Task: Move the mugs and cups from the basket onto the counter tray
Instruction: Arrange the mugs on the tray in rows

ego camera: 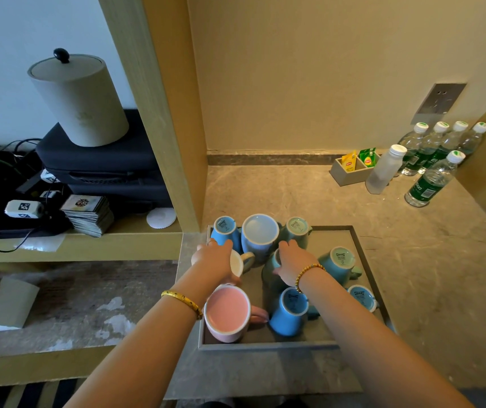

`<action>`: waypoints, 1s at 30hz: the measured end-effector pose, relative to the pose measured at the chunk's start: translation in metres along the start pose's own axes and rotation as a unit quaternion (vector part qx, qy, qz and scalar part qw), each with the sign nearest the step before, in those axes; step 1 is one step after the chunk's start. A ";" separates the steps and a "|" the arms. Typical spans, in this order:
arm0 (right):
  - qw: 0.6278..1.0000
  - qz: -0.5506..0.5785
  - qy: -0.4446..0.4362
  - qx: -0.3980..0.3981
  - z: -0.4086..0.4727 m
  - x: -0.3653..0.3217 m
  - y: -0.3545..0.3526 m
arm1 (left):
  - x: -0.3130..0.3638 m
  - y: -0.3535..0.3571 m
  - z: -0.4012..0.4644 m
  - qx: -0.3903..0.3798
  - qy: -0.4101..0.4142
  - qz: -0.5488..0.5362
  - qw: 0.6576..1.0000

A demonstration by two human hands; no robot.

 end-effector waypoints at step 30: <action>0.998 0.042 -0.036 -0.027 -0.008 -0.007 0.004 | -0.011 0.006 0.020 -0.046 0.048 -0.084 0.994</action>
Point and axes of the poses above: each hand's wrist, its own z-axis towards the middle knuckle, its own y-axis out of the palm, x = y × z, the point moved 7 cm from there along z, towards the middle knuckle, and after that the axes turned 8 degrees about -x, right-handed, at the moved point
